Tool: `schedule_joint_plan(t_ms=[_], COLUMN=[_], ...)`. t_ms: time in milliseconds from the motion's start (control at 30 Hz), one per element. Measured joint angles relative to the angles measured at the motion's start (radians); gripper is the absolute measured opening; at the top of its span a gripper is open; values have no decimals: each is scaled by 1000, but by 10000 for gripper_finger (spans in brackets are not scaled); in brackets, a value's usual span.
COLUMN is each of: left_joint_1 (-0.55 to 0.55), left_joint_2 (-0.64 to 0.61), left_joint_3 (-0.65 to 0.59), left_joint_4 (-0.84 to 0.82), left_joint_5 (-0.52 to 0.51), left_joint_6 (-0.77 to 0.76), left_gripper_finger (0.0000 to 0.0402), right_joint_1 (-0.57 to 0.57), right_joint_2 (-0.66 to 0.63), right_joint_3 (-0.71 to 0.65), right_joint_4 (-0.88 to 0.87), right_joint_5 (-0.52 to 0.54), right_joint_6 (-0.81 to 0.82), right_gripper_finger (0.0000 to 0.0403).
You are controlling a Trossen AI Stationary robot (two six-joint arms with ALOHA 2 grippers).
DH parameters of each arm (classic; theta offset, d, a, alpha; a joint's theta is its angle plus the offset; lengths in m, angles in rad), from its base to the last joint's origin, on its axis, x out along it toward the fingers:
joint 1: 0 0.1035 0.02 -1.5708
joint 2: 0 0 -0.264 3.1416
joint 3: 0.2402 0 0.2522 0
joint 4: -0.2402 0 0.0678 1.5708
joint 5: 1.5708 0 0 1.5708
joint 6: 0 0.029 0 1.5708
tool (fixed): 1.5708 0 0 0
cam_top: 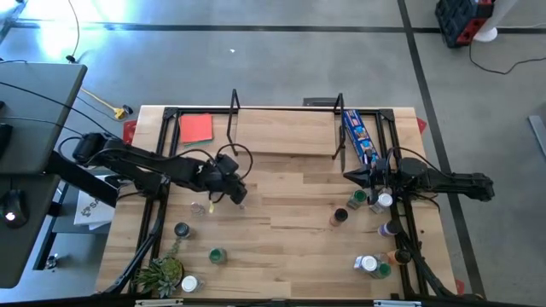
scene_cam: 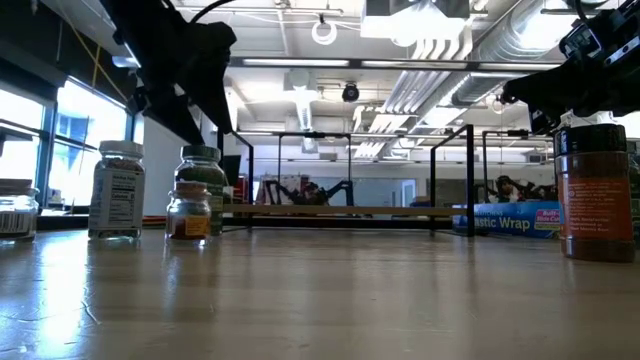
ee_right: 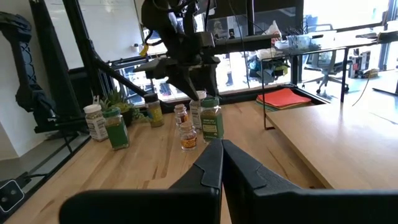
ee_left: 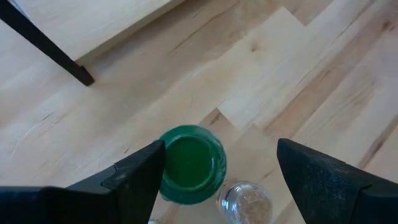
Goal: Shelf spices
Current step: Put the top left green seasoning bottle on the shelf
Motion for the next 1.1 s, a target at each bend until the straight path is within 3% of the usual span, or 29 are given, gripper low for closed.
schedule_joint_plan(t_ms=[233,500,800,933,1100], left_joint_1=[1,5,33,48,74], left_joint_2=[14,51,91,91,91], left_joint_3=[0,0,0,0,0], left_joint_4=[-126,-104,-98,-93,-85], left_joint_5=[-20,-60,-37,-27,20], left_joint_6=[-68,-51,-50,-34,9], left_gripper_finger=[304,303,299,272,202], right_joint_1=[0,0,0,0,0], right_joint_2=[1,1,1,1,1], right_joint_3=[0,0,0,0,0], right_joint_4=[0,0,0,0,0], right_joint_5=[0,0,0,0,0], right_joint_6=[0,0,0,0,0], right_gripper_finger=[0,0,0,0,0])
